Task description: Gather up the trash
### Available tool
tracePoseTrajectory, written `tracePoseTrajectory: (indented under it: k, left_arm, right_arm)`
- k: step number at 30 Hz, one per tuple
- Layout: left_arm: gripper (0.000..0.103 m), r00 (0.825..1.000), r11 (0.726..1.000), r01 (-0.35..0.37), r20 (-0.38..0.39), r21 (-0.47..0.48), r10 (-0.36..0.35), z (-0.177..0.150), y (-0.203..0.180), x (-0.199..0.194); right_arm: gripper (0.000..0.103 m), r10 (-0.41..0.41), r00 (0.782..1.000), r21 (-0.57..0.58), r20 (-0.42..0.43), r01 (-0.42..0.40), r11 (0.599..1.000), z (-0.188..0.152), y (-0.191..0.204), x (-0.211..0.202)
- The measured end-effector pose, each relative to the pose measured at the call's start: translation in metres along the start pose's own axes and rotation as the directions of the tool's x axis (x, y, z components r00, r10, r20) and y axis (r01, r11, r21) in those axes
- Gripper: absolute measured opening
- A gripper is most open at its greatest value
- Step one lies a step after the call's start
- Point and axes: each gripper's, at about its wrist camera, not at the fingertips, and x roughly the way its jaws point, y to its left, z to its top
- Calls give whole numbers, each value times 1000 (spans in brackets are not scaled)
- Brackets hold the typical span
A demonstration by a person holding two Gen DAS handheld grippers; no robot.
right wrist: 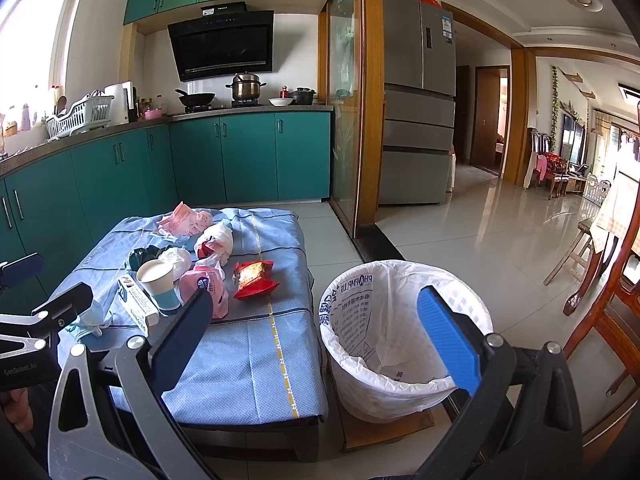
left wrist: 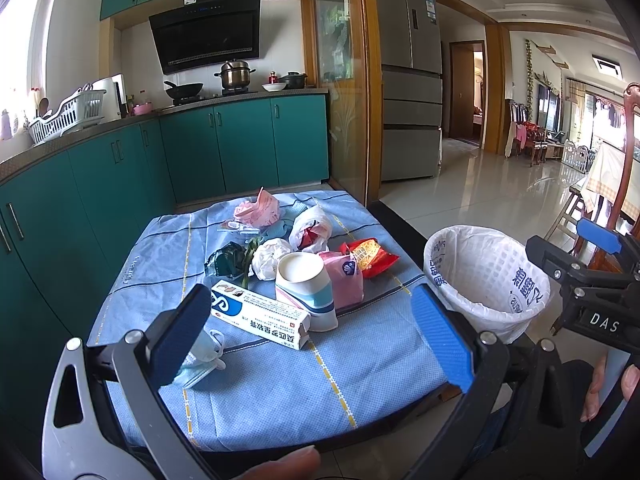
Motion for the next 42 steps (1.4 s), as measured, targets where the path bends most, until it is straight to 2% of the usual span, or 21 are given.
tracePoseTrajectory:
  k: [36, 37, 39, 42]
  left_arm:
    - [100, 1000, 1000, -1, -10, 11, 1, -4, 3, 9]
    - [100, 1000, 1000, -15, -12, 19, 15, -3, 6, 15]
    - [100, 996, 996, -85, -14, 42, 85, 7, 16, 31]
    - [100, 986, 986, -160, -34, 52, 162, 32, 39, 61]
  right_arm:
    - [100, -11, 1000, 1, -8, 11, 1000, -4, -2, 0]
    - [100, -6, 1000, 0, -16, 6, 1000, -4, -2, 3]
    - [100, 25, 998, -20, -59, -26, 999, -1, -1, 16]
    - [100, 143, 980, -57, -139, -152, 987, 3, 6, 49]
